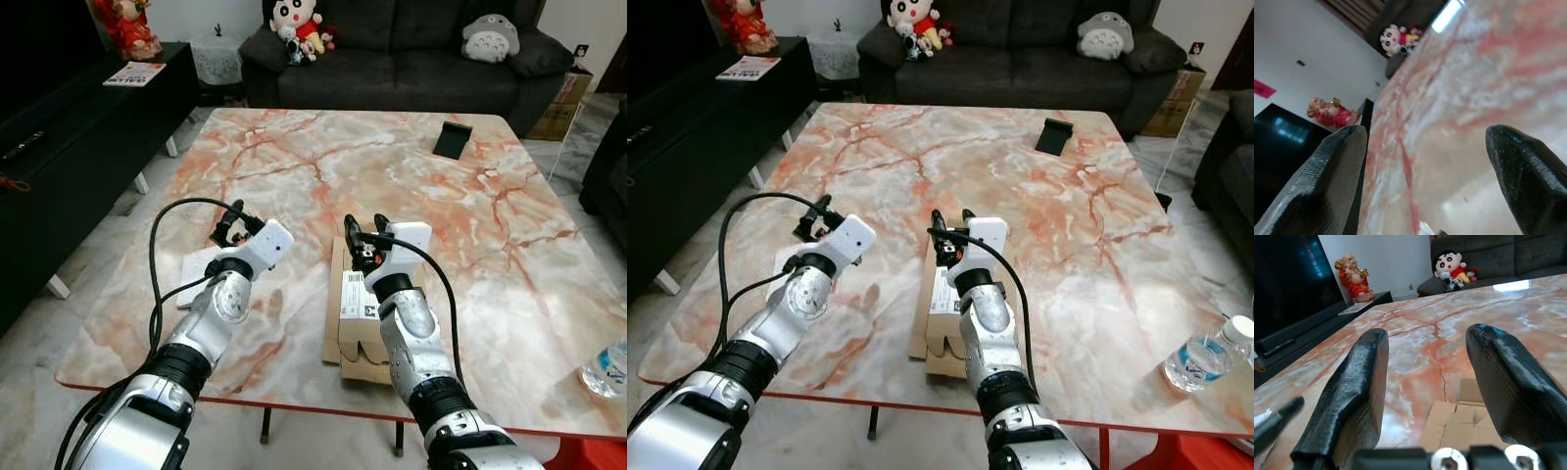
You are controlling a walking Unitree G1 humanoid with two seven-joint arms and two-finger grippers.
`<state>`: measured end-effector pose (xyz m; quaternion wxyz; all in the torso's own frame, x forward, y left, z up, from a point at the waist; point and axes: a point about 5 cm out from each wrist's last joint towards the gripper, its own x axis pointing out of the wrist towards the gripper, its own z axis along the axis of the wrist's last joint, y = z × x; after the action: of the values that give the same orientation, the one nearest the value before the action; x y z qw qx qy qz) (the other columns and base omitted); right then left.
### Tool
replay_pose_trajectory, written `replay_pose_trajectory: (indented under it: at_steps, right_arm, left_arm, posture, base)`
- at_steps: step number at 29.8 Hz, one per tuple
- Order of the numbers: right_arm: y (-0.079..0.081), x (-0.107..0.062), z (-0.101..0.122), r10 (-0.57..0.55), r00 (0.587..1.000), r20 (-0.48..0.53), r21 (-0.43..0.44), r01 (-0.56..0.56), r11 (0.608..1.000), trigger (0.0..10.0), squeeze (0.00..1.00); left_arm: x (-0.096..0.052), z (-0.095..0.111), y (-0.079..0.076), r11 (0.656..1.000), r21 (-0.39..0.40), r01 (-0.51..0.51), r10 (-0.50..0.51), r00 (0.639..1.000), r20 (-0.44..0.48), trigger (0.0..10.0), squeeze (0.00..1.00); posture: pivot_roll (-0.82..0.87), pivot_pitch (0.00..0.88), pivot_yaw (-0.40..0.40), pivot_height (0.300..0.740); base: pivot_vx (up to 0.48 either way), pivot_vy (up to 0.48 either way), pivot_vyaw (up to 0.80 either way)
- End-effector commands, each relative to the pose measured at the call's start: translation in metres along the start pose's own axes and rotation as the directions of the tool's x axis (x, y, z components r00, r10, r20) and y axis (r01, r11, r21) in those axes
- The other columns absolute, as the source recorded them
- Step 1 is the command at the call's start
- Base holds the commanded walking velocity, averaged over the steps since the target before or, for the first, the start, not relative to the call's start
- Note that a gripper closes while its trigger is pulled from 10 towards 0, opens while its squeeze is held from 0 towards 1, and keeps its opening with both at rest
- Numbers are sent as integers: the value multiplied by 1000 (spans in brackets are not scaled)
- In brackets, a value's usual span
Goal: Picking trash to rubbish bin
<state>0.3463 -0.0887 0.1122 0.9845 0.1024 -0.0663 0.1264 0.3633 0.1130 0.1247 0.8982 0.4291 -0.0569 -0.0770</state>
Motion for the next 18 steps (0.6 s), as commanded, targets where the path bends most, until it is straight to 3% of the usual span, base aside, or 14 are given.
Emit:
replay_pose_trajectory:
  at_steps: [1,18]
  right_arm:
    - [1,0,-1,7,1000,-8,1,-7,1000,10000,0]
    - [1,0,-1,8,1000,-8,2,-8,1000,10000,0]
  left_arm:
    - [-3,-4,-2,999,37,21,-20,1000,-16,10000,0]
    - [-6,0,-2,998,64,19,-16,999,-46,10000,0]
  posture:
    - [-22,36,-5,740]
    - [-22,36,-5,740]
  base:
    - [0,0,0]
    - [0,0,0]
